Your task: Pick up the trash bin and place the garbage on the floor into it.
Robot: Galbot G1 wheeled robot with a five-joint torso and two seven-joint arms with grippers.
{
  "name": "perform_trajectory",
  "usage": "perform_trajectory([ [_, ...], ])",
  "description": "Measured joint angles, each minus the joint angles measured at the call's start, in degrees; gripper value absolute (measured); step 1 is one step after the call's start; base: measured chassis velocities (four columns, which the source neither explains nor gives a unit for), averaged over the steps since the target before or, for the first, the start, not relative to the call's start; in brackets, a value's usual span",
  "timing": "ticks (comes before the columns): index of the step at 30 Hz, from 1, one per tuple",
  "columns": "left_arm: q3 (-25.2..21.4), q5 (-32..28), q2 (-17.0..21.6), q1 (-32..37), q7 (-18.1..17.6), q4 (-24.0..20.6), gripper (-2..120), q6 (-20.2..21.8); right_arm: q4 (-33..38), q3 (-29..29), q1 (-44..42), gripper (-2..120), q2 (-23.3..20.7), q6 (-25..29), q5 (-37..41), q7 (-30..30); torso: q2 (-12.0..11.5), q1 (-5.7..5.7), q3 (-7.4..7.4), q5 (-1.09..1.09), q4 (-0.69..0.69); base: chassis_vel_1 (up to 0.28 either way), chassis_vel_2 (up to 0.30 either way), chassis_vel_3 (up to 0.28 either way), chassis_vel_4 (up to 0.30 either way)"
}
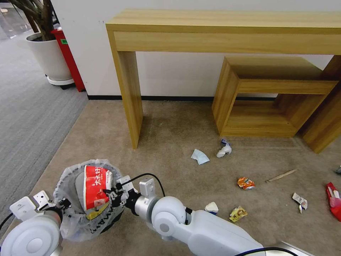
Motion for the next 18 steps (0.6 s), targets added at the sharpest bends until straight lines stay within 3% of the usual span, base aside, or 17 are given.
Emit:
perform_trajectory([
  [3,0.32,0.36,-0.33,0.14,0.02,-0.08,1,0.08,0.18,0.89,0.15,36,0.23,-1.46,1.87,-0.46,0.00,0.00,0.00,0.00,0.00,0.000,0.000,0.000,0.000],
  [9,0.53,0.55,-0.49,0.23,0.15,-0.24,1,0.25,-0.02,1.93,0.71,58,0.58,0.58,1.67,-0.06,0.00,0.00,0.00,0.00,0.00,0.000,0.000,0.000,0.000],
  [14,0.54,0.55,-0.19,0.41,0.82,-0.86,1,1.07,-0.01,9.76,3.49,75,-0.25,0.32,-1.35,1.05,0.00,0.00,0.00,0.01,0.01,0.000,0.000,0.000,0.000],
  [18,0.46,0.55,0.57,0.37,1.52,-1.05,1,1.58,0.42,16.83,5.31,90,-5.04,-2.62,-0.41,5.38,0.00,0.00,0.00,0.02,0.01,0.000,0.000,0.000,0.000],
])
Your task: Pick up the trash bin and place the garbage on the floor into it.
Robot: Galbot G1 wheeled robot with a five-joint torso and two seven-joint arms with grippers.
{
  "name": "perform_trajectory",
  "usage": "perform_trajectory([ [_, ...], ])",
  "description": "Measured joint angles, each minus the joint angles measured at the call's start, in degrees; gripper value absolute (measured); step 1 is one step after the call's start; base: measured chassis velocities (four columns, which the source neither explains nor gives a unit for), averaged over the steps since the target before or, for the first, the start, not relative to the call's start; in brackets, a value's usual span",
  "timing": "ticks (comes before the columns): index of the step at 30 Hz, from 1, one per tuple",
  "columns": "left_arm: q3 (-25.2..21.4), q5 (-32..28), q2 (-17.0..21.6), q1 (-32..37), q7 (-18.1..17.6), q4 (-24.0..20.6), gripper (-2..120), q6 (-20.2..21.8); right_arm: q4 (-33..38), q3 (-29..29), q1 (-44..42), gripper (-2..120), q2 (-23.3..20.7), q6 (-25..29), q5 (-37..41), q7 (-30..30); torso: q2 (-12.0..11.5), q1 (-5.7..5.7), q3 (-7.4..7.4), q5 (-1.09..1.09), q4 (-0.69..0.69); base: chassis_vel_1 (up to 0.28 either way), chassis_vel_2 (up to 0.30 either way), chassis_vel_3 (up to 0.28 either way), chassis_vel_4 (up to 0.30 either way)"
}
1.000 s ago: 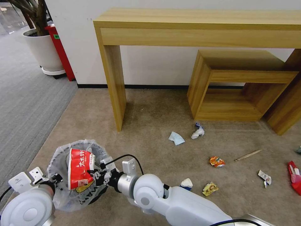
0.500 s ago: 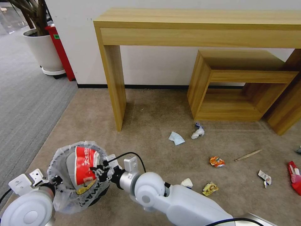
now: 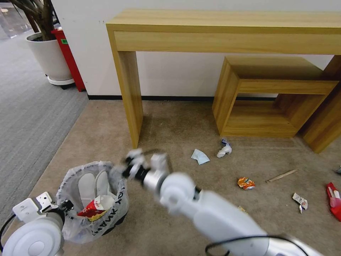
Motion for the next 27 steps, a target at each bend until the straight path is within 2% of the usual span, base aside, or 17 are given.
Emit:
perform_trajectory([
  [2,0.25,0.10,0.45,-0.30,0.35,-0.07,1,0.27,0.02,3.56,-0.88,98,-4.67,-0.27,-1.49,2.54,0.00,0.00,0.00,0.00,-0.02,0.000,0.000,0.000,0.000],
  [3,0.25,0.10,0.45,-0.30,0.35,-0.07,1,0.27,0.02,3.56,-0.88,98,-4.67,-0.27,-1.49,2.54,0.00,0.00,0.00,0.00,-0.02,0.000,0.000,0.000,0.000],
  [5,1.36,0.58,0.66,-0.88,1.20,-0.20,1,0.88,0.64,7.94,-4.24,100,-8.71,-2.23,-3.78,5.11,0.00,0.00,0.00,0.03,-0.03,0.000,0.000,0.000,0.000],
  [10,5.01,2.92,0.18,-2.00,4.15,0.00,1,1.47,1.46,14.27,-12.64,100,-12.68,-6.59,-6.73,8.64,0.00,0.00,0.00,0.02,-0.02,0.000,0.000,0.000,0.000],
  [15,8.23,4.30,-0.47,-3.23,7.10,0.08,1,1.87,3.63,18.49,-19.62,100,-14.64,-9.96,-6.71,12.70,0.00,0.00,0.00,0.02,-0.02,0.000,0.000,0.000,0.000],
  [18,10.58,4.52,-0.65,-4.64,8.59,-0.04,1,1.98,6.18,22.27,-24.93,100,-15.58,-11.83,-3.86,16.91,0.00,0.00,-0.01,0.00,-0.01,0.000,0.000,0.000,0.000],
  [27,12.99,4.18,-0.38,-6.18,8.94,-0.85,1,2.20,12.76,30.54,-37.45,100,-17.99,-13.77,-1.72,18.91,0.00,0.00,-0.01,-0.01,-0.02,0.000,0.000,0.000,0.000],
])
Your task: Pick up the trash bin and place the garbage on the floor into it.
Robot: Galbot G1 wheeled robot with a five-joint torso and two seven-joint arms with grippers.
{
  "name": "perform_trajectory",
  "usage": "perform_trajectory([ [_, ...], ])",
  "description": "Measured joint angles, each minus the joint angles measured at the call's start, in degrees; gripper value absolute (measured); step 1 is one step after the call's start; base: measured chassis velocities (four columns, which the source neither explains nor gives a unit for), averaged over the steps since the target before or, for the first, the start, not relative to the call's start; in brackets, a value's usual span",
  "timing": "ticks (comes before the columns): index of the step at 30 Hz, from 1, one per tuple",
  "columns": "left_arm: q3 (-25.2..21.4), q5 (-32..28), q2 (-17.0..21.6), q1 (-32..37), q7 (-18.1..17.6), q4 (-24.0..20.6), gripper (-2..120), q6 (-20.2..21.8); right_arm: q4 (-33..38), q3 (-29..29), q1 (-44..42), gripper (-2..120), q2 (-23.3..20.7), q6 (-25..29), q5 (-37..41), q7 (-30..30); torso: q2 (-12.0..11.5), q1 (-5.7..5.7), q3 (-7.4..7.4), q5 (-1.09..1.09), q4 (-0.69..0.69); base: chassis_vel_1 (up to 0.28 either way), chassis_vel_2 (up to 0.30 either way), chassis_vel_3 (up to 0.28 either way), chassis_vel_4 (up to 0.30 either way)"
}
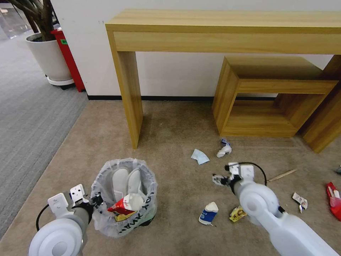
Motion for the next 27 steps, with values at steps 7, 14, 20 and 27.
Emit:
perform_trajectory([
  [7,0.42,-0.17,0.14,-0.28,-0.08,-0.76,1,-0.06,1.65,1.93,-5.79,100,-0.40,-0.31,-2.49,-0.15,0.00,0.00,0.00,0.00,0.01,0.000,0.000,0.000,0.000],
  [14,0.69,0.89,-1.09,0.49,-0.14,-0.96,1,0.01,-0.27,0.50,-7.46,100,0.20,-0.32,-5.22,0.27,0.00,0.00,0.00,0.00,0.02,0.000,0.000,0.000,0.000],
  [20,1.01,2.25,-2.41,1.36,-0.22,-0.87,1,0.10,-4.02,-1.77,-7.82,100,0.98,-0.26,-5.51,0.83,0.00,0.00,0.01,-0.01,0.01,0.000,0.000,0.000,0.000],
  [27,1.36,3.37,-3.13,2.00,-0.26,-0.59,1,0.15,-7.92,-4.33,-7.15,100,3.56,0.29,-6.92,-1.47,0.00,0.00,0.01,-0.01,0.01,0.000,0.000,0.000,0.000],
])
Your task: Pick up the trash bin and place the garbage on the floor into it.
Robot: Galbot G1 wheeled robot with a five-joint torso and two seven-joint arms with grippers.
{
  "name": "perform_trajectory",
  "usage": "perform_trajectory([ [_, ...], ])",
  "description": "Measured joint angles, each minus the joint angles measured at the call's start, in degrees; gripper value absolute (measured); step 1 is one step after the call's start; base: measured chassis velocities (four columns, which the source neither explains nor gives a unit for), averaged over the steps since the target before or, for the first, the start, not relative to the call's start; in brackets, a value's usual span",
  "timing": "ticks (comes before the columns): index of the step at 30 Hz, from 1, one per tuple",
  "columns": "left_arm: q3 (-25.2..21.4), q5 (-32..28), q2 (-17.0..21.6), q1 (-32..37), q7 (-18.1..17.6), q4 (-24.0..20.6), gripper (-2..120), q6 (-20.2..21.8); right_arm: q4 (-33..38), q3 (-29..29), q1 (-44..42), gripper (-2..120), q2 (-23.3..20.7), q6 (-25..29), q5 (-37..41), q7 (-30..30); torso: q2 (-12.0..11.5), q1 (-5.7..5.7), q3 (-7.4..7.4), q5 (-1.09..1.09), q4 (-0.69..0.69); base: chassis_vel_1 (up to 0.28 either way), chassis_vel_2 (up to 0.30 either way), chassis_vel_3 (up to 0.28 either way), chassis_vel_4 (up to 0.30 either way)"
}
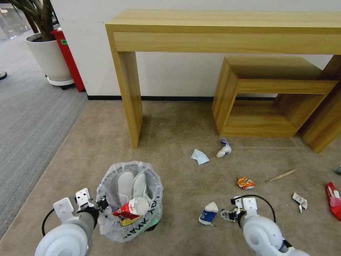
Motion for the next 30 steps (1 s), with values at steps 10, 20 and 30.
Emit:
perform_trajectory([
  [10,0.53,1.85,-1.10,0.94,-0.01,0.51,1,0.20,-5.89,-4.17,2.22,100,1.86,2.51,-7.70,-9.77,0.00,0.00,0.00,0.00,0.00,0.000,0.000,0.000,0.000],
  [20,0.81,2.91,-2.06,1.35,-0.05,0.88,1,0.24,-9.23,-8.33,4.93,100,1.68,4.79,-12.52,-13.46,0.00,0.00,0.00,0.00,0.00,0.000,0.000,0.000,0.000],
  [30,1.16,3.39,-2.59,1.35,-0.11,1.19,1,0.21,-11.87,-10.70,7.00,100,2.49,5.35,-12.40,-13.48,0.00,0.00,0.00,0.00,0.00,0.000,0.000,0.000,0.000],
])
